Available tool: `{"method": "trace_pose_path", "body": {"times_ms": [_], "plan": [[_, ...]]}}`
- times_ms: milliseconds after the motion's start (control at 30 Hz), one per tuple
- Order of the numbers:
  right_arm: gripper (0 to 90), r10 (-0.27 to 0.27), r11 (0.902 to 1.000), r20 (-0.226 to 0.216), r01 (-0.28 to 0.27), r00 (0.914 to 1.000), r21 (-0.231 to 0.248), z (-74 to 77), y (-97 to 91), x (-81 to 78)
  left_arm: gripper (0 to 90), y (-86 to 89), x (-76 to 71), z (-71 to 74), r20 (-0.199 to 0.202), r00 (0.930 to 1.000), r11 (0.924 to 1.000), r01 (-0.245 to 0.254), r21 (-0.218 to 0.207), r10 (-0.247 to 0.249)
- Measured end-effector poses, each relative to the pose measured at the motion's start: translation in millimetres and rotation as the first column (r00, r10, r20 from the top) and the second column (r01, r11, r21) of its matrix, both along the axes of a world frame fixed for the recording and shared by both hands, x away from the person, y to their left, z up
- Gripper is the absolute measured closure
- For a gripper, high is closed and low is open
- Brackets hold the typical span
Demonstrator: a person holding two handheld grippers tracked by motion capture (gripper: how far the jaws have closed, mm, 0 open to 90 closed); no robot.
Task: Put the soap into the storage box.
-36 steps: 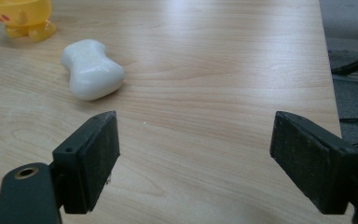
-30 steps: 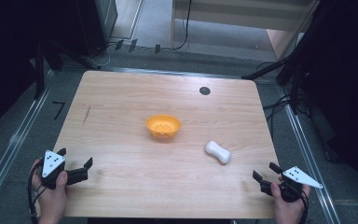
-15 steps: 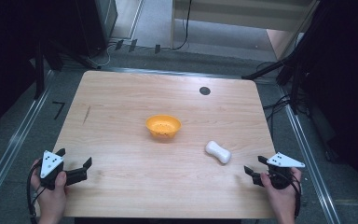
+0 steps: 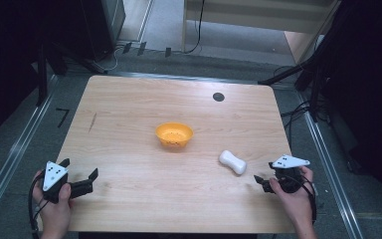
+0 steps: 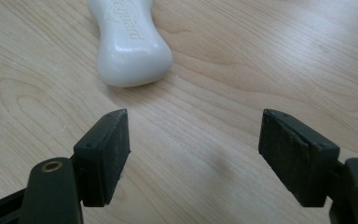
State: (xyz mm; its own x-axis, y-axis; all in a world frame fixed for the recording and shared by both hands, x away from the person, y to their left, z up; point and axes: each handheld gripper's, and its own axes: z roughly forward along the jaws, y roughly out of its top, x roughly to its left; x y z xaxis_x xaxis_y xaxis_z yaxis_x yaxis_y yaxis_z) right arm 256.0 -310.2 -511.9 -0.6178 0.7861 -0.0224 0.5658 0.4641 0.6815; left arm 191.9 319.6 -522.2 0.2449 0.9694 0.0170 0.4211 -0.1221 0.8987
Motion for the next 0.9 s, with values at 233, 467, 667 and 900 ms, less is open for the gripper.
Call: {"method": "trace_pose_path", "body": {"times_ms": [233,467,667,900], "plan": [[26.0,0.037,0.9990,-0.034,-0.037,0.9988,-0.026,4.5,8.9,9.1,0.0,0.0,0.1,0.0,-0.001,1.0000,1.0000,-0.001,0.000,0.001],[24.5,0.067,0.9936,-0.059,-0.072,0.9960,-0.087,9.2,22.1,17.7,0.0,-0.6,-0.1,-0.1,0.001,1.0000,1.0000,0.000,0.003,0.000],[24.2,0.084,0.9895,-0.070,-0.091,0.9940,-0.112,12.3,31.3,24.0,0.0,-0.8,-0.2,0.0,0.000,1.0000,1.0000,0.000,0.006,0.000],[22.2,0.108,0.9815,-0.110,-0.123,0.9881,-0.146,12.9,40.6,32.1,0.0,-0.8,-0.3,-0.1,0.000,1.0000,1.0000,0.001,0.004,-0.001]]}}
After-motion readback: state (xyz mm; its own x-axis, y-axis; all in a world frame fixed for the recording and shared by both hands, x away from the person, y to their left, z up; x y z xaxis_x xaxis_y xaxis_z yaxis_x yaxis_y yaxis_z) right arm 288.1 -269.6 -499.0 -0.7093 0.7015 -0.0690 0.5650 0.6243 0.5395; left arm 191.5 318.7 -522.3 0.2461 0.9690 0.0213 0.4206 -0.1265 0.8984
